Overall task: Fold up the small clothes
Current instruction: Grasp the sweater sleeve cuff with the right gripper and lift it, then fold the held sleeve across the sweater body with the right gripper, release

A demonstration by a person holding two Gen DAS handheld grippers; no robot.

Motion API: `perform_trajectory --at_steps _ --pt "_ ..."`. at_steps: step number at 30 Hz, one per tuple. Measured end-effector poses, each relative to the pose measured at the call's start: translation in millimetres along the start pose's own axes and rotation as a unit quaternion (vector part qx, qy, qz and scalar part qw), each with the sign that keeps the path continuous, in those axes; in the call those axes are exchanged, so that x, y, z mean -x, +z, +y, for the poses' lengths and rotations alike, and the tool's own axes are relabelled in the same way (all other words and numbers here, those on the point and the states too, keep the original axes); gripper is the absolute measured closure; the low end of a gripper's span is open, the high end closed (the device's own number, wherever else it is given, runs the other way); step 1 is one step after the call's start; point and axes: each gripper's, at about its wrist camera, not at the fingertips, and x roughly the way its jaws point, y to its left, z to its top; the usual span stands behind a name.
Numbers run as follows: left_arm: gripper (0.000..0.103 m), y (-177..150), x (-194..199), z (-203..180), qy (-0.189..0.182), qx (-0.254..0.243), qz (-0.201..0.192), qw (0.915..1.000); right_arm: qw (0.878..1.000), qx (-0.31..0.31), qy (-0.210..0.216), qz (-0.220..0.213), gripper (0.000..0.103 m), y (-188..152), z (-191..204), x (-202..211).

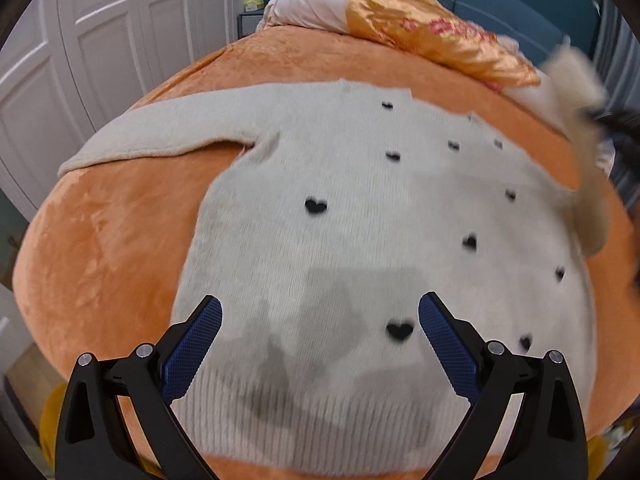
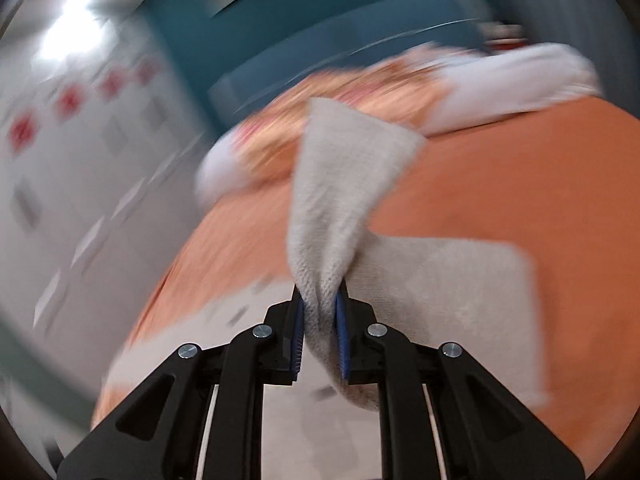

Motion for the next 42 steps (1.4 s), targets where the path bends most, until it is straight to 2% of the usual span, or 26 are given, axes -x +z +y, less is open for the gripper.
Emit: perform_trajectory --at_steps 1,2,3,5,8,10,13,17,18,19,20,22,23,24,26,27,28,30,32,33,34,35,37,38,39,42 --pt "0.006 6.0 -1.4 0.6 -0.009 0.007 0.0 0.9999 0.999 0.031 -0.007 0.03 0.071 -17.6 22.9 -26.2" --pt "0.006 11.5 -3.2 1.3 -0.018 0.012 0.0 0.9998 0.996 0.059 -0.02 0.066 0.064 -39.5 41.3 -53.6" --pt "0.006 19.6 -7.2 1.6 -0.028 0.019 0.001 0.9994 0.991 0.082 -0.037 0.1 0.062 -62.7 55.5 -78.2" --pt "0.006 32.1 -14.4 1.2 -0.042 0.024 0.005 0.9988 0.983 0.105 -0.066 0.135 0.063 -94.8 67.5 -97.7" --pt "0.006 53.8 -32.0 -0.3 -0.065 0.028 0.007 0.9975 0.991 0.054 -0.042 0.112 0.062 -108.1 52.1 -58.4" --pt "0.006 69.4 -50.6 -3.0 -0.086 0.034 0.013 0.9956 0.994 0.013 -0.051 0.092 0.051 -103.2 27.8 -31.4" --pt "0.006 90.7 -87.3 -9.5 -0.103 0.051 0.031 0.9929 0.992 -0.043 -0.099 0.06 0.046 -102.6 -21.2 16.4" --pt "0.008 103.5 -128.1 -15.0 -0.123 0.094 0.065 0.9859 0.977 -0.129 -0.166 0.045 0.045 -94.9 -91.2 46.6" --pt "0.015 105.3 -134.7 -16.5 -0.136 0.105 0.071 0.9826 0.974 -0.147 -0.171 0.04 0.045 -91.6 -103.2 48.3" --pt "0.032 106.9 -138.4 -18.6 -0.141 0.108 0.075 0.9813 0.969 -0.172 -0.173 0.032 0.045 -86.0 -119.8 48.9" --pt "0.04 110.6 -141.6 -23.1 -0.144 0.103 0.078 0.981 0.966 -0.187 -0.174 0.029 0.045 -83.9 -130.3 46.1" --pt "0.082 118.1 -144.0 -29.2 -0.151 0.088 0.08 0.9814 0.962 -0.21 -0.172 0.031 0.044 -75.3 -145.5 32.7" --pt "0.093 123.2 -143.6 -32.4 -0.158 0.078 0.079 0.9812 0.961 -0.216 -0.17 0.034 0.044 -75.1 -147.1 26.8" --pt "0.098 131.2 -141.1 -37.3 -0.163 0.065 0.074 0.9818 0.96 -0.221 -0.169 0.043 0.045 -73.4 -150.0 17.4" --pt "0.098 146.9 -132.5 -45.0 -0.167 0.043 0.051 0.9837 0.957 -0.224 -0.166 0.077 0.051 -69.1 -161.2 -6.6" --pt "0.098 158.1 -123.7 -49.8 -0.167 0.028 0.031 0.9851 0.958 -0.221 -0.161 0.09 0.069 -70.0 -163.1 -13.3" --pt "0.099 170.5 -111.9 -52.7 -0.169 0.016 0.007 0.9855 0.959 -0.214 -0.156 0.096 0.082 -68.2 -158.4 -16.6" --pt "0.099 188.8 -90.0 -51.5 -0.174 0.012 -0.039 0.9839 0.97 -0.195 -0.137 0.038 0.096 -53.6 -140.2 2.8" --pt "0.099 200.4 -71.9 -44.4 -0.176 0.018 -0.077 0.9811 0.974 -0.186 -0.112 -0.055 0.1 -41.8 -123.4 40.4" --pt "0.099 203.5 -68.2 -38.7 -0.173 0.025 -0.09 0.9804 0.973 -0.185 -0.107 -0.083 0.101 -41.2 -120.6 51.3" --pt "0.098 202.3 -74.2 -32.5 -0.167 0.03 -0.089 0.9816 0.971 -0.188 -0.111 -0.092 0.101 -43.9 -121.8 54.0" --pt "0.097 200.3 -85.6 -30.9 -0.159 0.029 -0.076 0.9839 0.97 -0.198 -0.125 -0.063 0.101 -51.5 -129.6 39.2" --pt "0.097 180.8 -136.1 -33.9 -0.118 0.016 -0.006 0.9929 0.965 -0.202 -0.161 0.035 0.101 -70.2 -146.2 -2.5" --pt "0.098 174.5 -150.8 -35.9 -0.106 0.011 0.018 0.9941 0.962 -0.189 -0.186 0.07 0.101 -81.5 -149.6 -18.2" --pt "0.098 162.1 -170.5 -37.2 -0.089 0.008 0.049 0.9948 0.965 -0.176 -0.188 0.052 0.101 -80.3 -145.0 -12.2" --pt "0.097 146.3 -175.2 -33.6 -0.087 0.021 0.033 0.9955 0.967 -0.18 -0.18 0.024 0.1 -66.8 -132.5 9.2"
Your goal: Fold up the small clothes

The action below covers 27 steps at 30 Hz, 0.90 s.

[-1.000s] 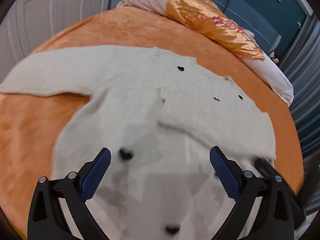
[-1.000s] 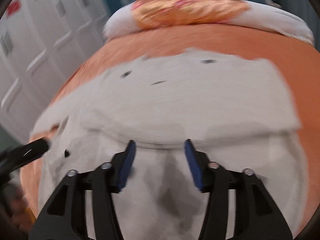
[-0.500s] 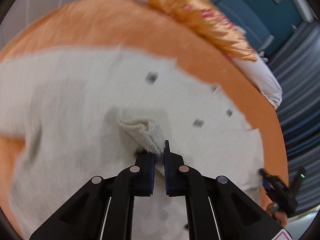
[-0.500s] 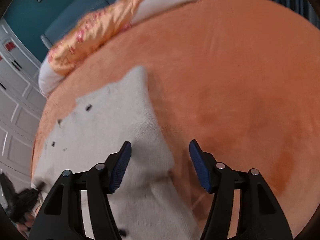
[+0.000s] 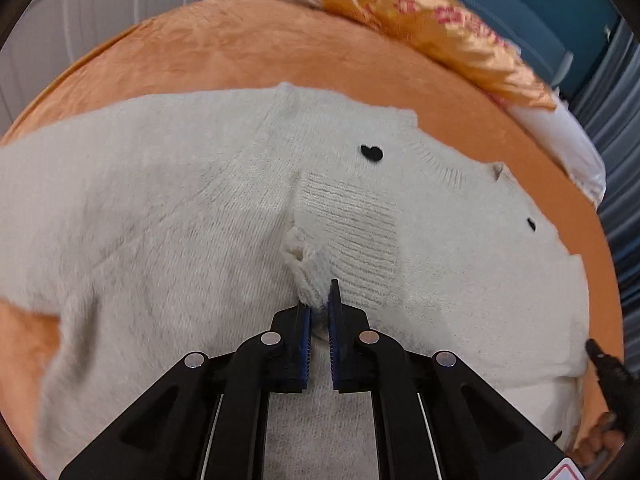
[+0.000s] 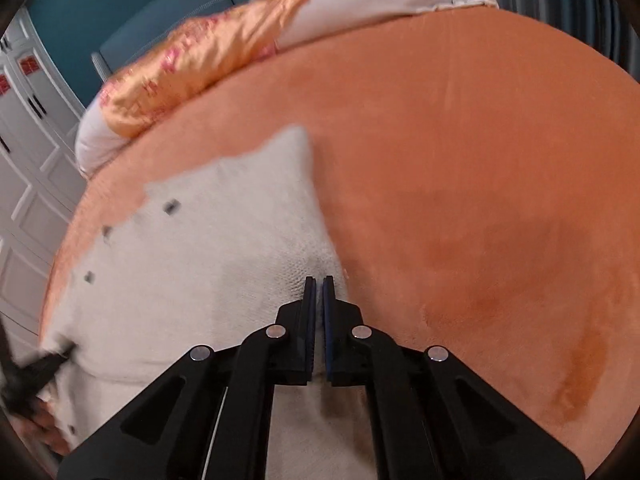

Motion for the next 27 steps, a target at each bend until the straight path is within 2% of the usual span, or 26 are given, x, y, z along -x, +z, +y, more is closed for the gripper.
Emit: perform_trajectory --at_steps 2,4,6,7,8,9,11,14,16,17,18,21,24,26,27 --pt "0.097 -1.1 -2.4 1.6 -0.001 0.006 -0.001 1.0 0.999 0.013 -0.018 -0.038 0.101 3.2 8.0 22.9" --pt "0.095 -1.9 -7.0 2.9 0.0 0.004 -0.001 1.0 0.998 0.021 -0.003 -0.062 0.1 1.1 8.6 39.1" --pt "0.093 -4.7 -11.1 4.4 0.005 -0.003 -0.004 1.0 0.998 0.052 -0.004 -0.038 0.1 -10.4 8.1 33.3" --pt "0.092 -5.1 -9.8 4.3 0.008 -0.006 -0.006 0.9999 0.997 0.074 -0.019 -0.012 0.1 -18.0 13.0 18.4" --pt "0.091 -4.4 -10.9 4.1 0.011 -0.009 -0.009 0.9999 0.994 0.097 -0.044 0.034 0.101 -27.4 12.3 -4.6" --pt "0.09 -4.7 -10.6 4.3 0.014 -0.012 -0.013 0.9998 0.992 0.105 -0.049 0.044 0.103 -34.5 9.2 -14.2" --pt "0.09 -8.2 -6.3 4.7 0.012 -0.007 -0.015 0.9998 0.993 0.105 -0.05 0.025 0.102 -30.1 15.2 0.5" --pt "0.089 -11.9 0.4 7.2 0.007 0.002 -0.018 0.9998 0.995 0.095 -0.022 -0.007 0.101 -21.9 24.6 26.4" --pt "0.089 -17.0 3.8 7.7 0.007 0.004 -0.021 0.9998 0.993 0.112 -0.042 0.014 0.1 -25.0 25.9 13.6" --pt "0.089 -18.6 4.2 7.8 0.008 0.005 -0.019 0.9998 0.99 0.116 -0.062 0.051 0.101 -31.2 21.4 -7.9" --pt "0.089 -20.2 5.7 7.7 0.009 0.006 -0.018 0.9998 0.989 0.117 -0.066 0.066 0.103 -36.5 19.8 -24.7" --pt "0.09 -23.2 19.1 11.7 0.006 0.018 -0.011 0.9997 0.986 0.142 -0.077 0.049 0.1 -35.9 35.3 -7.3" --pt "0.089 -32.9 44.2 30.0 -0.015 0.05 -0.022 0.9984 0.99 0.125 -0.034 0.047 0.098 -50.2 43.1 20.8" --pt "0.077 -43.1 61.7 51.4 -0.021 0.075 -0.025 0.9966 0.991 0.123 -0.016 0.057 0.098 -72.0 44.9 34.9" --pt "0.063 -49.3 73.1 67.9 -0.017 0.092 -0.028 0.9952 0.99 0.125 -0.009 0.064 0.098 -86.1 41.6 42.7"
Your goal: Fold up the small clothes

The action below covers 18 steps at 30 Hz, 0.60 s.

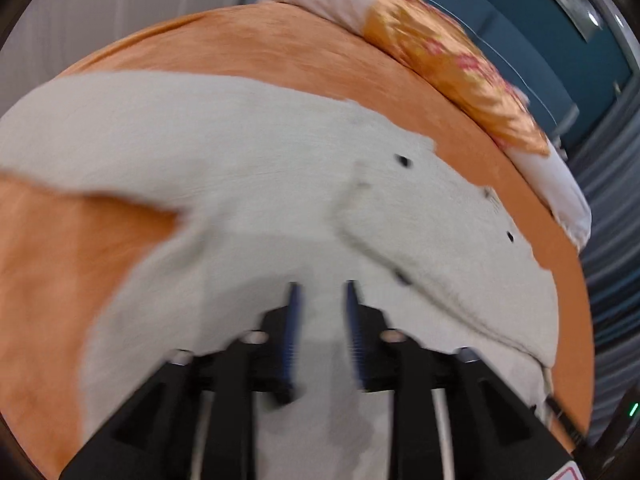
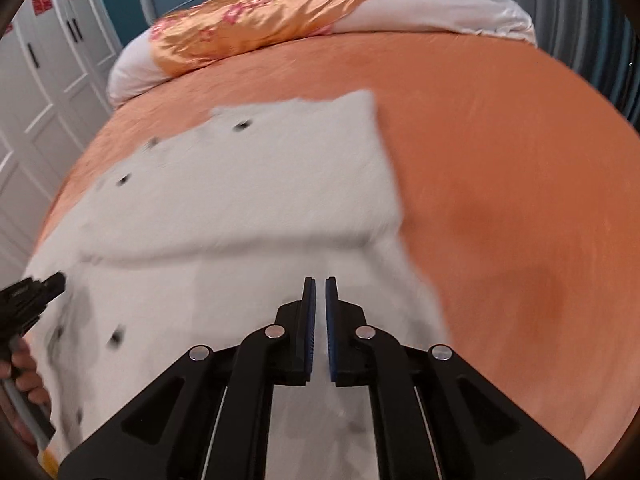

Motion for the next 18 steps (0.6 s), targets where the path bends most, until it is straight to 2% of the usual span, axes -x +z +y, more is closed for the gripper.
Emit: perform_trajectory --at_steps 1,4,8,10,12,15,17,18 --pt "0.054 -1.5 10.6 14.3 0.006 0.014 -0.005 0.9999 1.0 0.006 0.005 0.008 0.098 -18.2 5.2 4.4" --pt "0.047 0.6 43.7 66.2 0.029 0.05 -0.027 0.998 1.0 0.02 0.005 0.022 0.097 -62.8 17.7 18.3" --pt "0.046 25.3 77.3 145.6 0.093 0.09 -0.053 0.9901 0.999 0.029 0.009 0.027 0.096 -101.5 25.4 41.3" --pt "0.046 40.7 87.7 176.6 0.111 0.109 -0.067 0.9856 0.999 0.034 0.006 0.029 0.092 -109.4 28.4 47.4" --pt "0.046 65.3 96.6 218.0 0.136 0.139 -0.084 0.9772 0.999 0.04 -0.001 0.037 0.091 -117.0 30.0 53.0" --pt "0.046 91.7 97.2 268.3 0.146 0.199 -0.087 0.9652 0.998 0.049 -0.015 0.044 0.089 -124.0 32.8 55.5" --pt "0.046 103.6 92.7 298.6 0.136 0.251 -0.084 0.9545 0.997 0.051 -0.022 0.044 0.089 -129.0 34.6 57.7" --pt "0.046 106.7 90.7 308.9 0.123 0.267 -0.082 0.9522 0.997 0.05 -0.025 0.045 0.089 -131.4 35.2 58.5"
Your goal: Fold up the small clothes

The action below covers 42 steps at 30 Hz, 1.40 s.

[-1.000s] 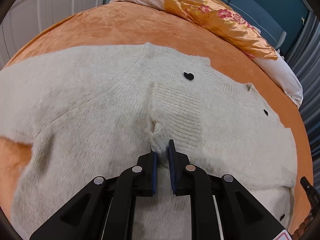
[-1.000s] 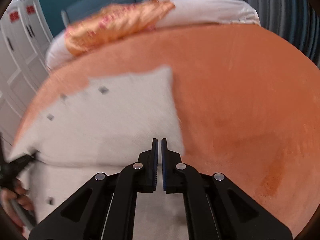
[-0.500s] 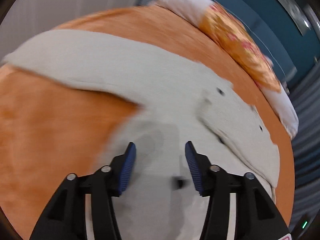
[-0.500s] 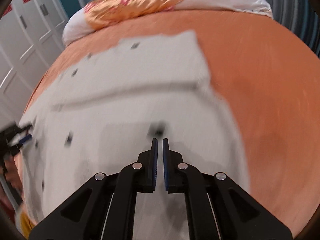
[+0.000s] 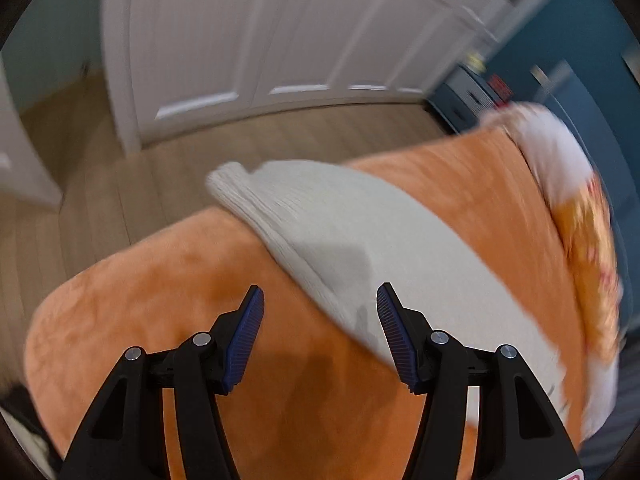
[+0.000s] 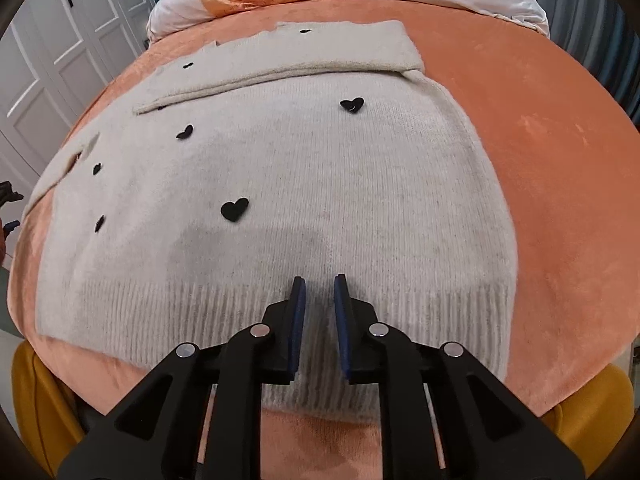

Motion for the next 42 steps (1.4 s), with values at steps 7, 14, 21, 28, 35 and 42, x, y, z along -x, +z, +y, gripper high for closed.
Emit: perform_trajectory --at_steps 7,14,21,28,35,42 --pt "0.094 23.0 -18.5 1.8 -0.022 0.028 0.031 0.9989 1.0 -0.005 -0.018 0.007 0.088 -0.9 4.5 -4.3" --pt "0.097 4.1 63.2 -109.2 -0.092 -0.127 -0.044 0.9867 1.0 -0.009 -0.014 0.006 0.087 -1.0 4.6 -4.2" --pt "0.096 -151.6 155.2 -299.3 -0.244 -0.343 -0.047 0.9058 0.999 -0.039 0.013 -0.001 0.087 -0.5 -4.5 -5.5" --pt "0.069 -373.8 108.3 -351.8 -0.247 -0.432 0.111 0.8603 0.995 -0.079 0.058 0.004 0.079 3.2 -21.3 -0.5" --pt "0.066 -399.0 60.2 -280.9 -0.184 -0.357 0.184 0.8971 0.995 -0.073 0.067 -0.03 0.057 24.8 -38.4 16.6" --pt "0.063 -290.1 34.4 -242.9 -0.138 -0.246 0.136 0.9496 0.99 -0.097 0.08 -0.061 0.051 95.4 -48.7 -3.6"
